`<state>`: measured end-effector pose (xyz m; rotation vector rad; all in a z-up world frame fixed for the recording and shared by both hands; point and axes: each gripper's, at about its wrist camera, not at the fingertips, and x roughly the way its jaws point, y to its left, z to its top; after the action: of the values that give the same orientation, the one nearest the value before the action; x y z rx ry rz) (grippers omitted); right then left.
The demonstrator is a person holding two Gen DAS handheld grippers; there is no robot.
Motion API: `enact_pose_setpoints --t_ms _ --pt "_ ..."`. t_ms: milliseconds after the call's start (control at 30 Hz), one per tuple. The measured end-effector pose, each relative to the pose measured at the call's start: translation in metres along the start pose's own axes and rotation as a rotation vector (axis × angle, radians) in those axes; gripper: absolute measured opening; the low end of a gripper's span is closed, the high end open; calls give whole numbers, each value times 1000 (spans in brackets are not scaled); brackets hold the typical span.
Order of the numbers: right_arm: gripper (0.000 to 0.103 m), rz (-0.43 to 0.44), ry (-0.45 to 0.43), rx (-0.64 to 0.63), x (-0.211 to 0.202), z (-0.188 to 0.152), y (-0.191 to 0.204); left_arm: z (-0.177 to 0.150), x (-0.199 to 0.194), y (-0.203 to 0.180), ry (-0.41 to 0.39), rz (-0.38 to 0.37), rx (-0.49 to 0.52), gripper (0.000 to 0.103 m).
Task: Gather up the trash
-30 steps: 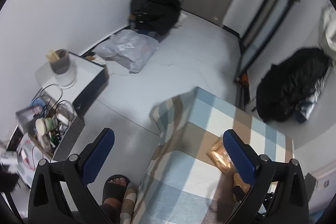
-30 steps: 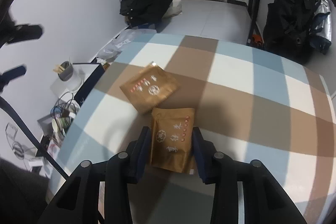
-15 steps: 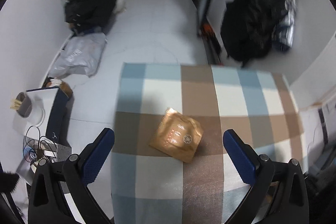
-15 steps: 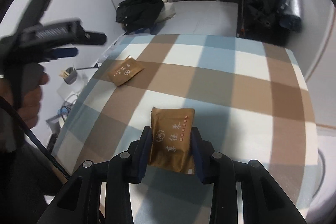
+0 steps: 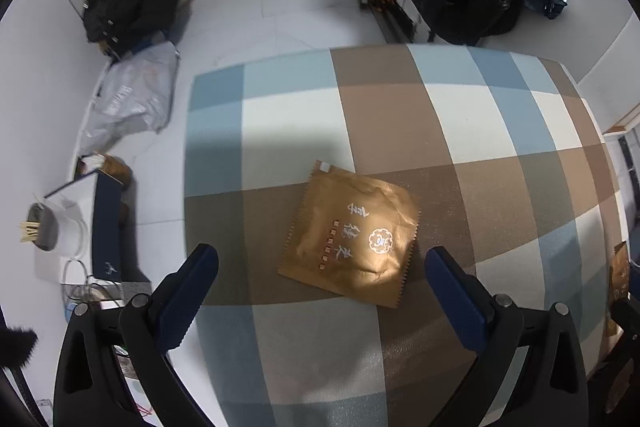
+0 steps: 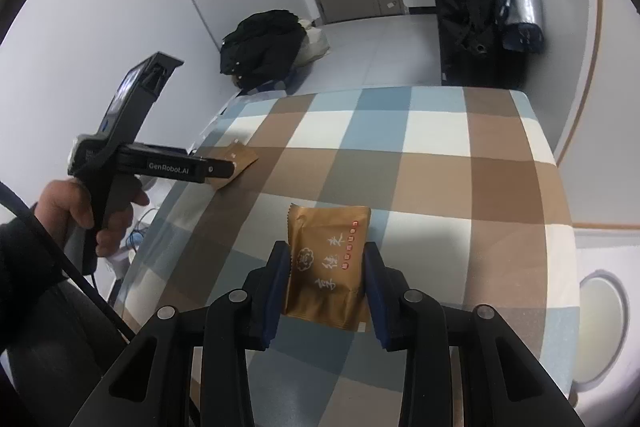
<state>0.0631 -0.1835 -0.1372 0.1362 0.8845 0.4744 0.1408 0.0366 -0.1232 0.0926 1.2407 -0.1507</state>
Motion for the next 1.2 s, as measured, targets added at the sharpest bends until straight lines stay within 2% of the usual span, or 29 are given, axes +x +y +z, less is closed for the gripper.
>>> enact_pose_setpoints --t_ms 133,200,333,433,500,567,733,800,967,1200 --pt "35 3 -3 20 -2 0 -5 5 7 1 20 -18 14 99" --pt "35 6 -5 29 -2 1 -7 7 8 -5 12 -3 60 98" --pt "35 5 -6 41 0 2 -10 6 7 -7 -11 -16 73 98" --pt "35 6 -8 59 0 3 -12 5 3 -11 -36 -27 98 86" --pt "35 4 -15 60 -1 3 -12 4 -1 -16 -39 -40 128 68" --pt "35 2 -21 58 -2 4 -11 3 -4 -22 -36 -48 153 59" --pt "35 3 -20 59 -2 4 -11 6 -1 -13 -26 -56 128 54" --pt "35 0 -24 55 -4 3 -10 7 -1 -10 -20 -58 119 47" --pt "35 -5 -45 56 -12 2 -11 4 -5 -7 -16 -87 63 43" --pt "35 -9 -72 51 -22 2 -11 2 -12 -10 -21 -132 14 21"
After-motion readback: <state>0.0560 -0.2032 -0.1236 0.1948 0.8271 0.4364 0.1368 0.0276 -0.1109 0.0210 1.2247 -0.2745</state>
